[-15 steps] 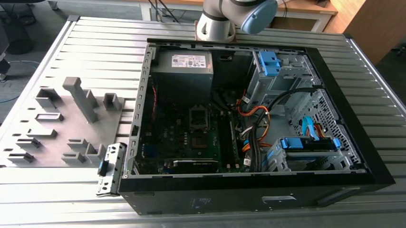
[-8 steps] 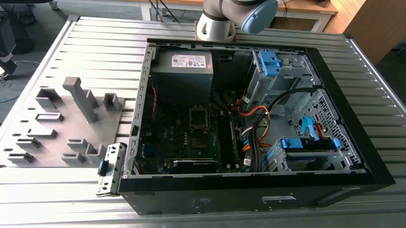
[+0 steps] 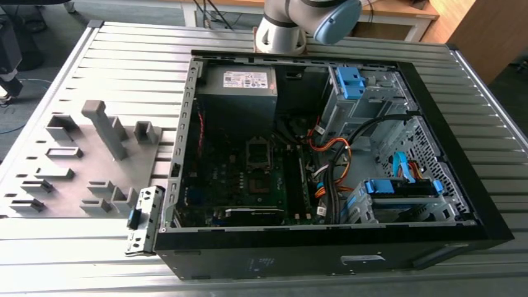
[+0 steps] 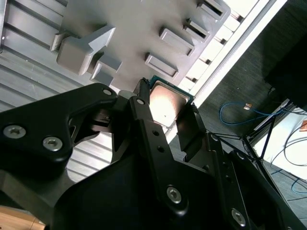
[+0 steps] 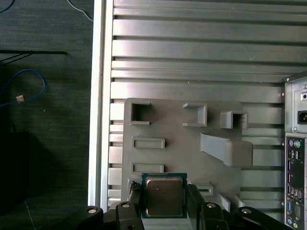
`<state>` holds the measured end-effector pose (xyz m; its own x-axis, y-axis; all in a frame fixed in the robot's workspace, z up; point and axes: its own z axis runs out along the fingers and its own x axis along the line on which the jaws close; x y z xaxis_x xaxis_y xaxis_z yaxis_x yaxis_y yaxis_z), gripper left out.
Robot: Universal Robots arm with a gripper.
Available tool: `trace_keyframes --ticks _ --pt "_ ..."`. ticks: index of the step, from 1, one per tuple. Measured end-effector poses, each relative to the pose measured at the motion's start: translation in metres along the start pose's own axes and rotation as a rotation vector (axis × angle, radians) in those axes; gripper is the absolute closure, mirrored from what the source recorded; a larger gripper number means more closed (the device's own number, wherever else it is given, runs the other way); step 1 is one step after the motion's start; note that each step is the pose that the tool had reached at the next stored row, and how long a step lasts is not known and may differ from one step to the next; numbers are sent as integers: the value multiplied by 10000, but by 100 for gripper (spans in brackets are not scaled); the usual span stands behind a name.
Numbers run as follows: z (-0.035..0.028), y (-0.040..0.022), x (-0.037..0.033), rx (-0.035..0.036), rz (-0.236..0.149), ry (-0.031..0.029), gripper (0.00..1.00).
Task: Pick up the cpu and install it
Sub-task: 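Pick up the cpu and move it towards the insertion slot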
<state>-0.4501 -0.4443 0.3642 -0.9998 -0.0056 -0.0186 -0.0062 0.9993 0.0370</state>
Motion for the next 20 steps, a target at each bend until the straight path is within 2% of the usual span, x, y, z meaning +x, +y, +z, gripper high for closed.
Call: trace_keyframes --ticks 12,20 --pt "-14 1 0 0 0 0 53" --pt "-14 0 -37 0 1 0 53"
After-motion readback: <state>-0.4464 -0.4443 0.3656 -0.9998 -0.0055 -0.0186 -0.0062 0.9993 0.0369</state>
